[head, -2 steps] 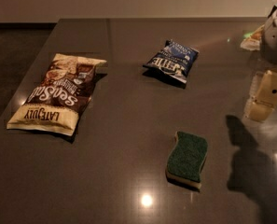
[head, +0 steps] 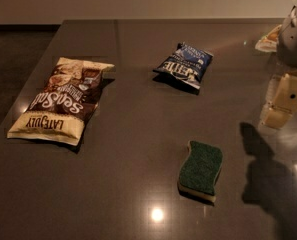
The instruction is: Move brown chip bag near sponge
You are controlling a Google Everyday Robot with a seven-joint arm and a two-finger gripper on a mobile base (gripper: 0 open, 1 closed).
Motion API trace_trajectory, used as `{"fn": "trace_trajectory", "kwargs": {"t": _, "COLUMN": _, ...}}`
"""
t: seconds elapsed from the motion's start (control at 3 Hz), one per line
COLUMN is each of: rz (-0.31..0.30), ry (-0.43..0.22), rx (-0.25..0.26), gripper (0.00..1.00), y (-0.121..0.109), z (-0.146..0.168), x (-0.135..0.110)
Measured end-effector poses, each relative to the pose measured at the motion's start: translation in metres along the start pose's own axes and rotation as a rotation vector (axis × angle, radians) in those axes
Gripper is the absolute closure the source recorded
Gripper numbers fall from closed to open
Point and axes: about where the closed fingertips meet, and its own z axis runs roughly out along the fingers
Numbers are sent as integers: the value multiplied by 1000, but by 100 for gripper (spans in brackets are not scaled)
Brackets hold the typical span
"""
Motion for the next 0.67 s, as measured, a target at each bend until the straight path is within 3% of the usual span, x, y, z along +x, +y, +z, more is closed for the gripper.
{"fn": "trace_trajectory", "kwargs": {"t": 0.67, "rz": -122, "ry": -141, "rx": 16, "gripper": 0, "y": -34, "z": 19, "x": -66}}
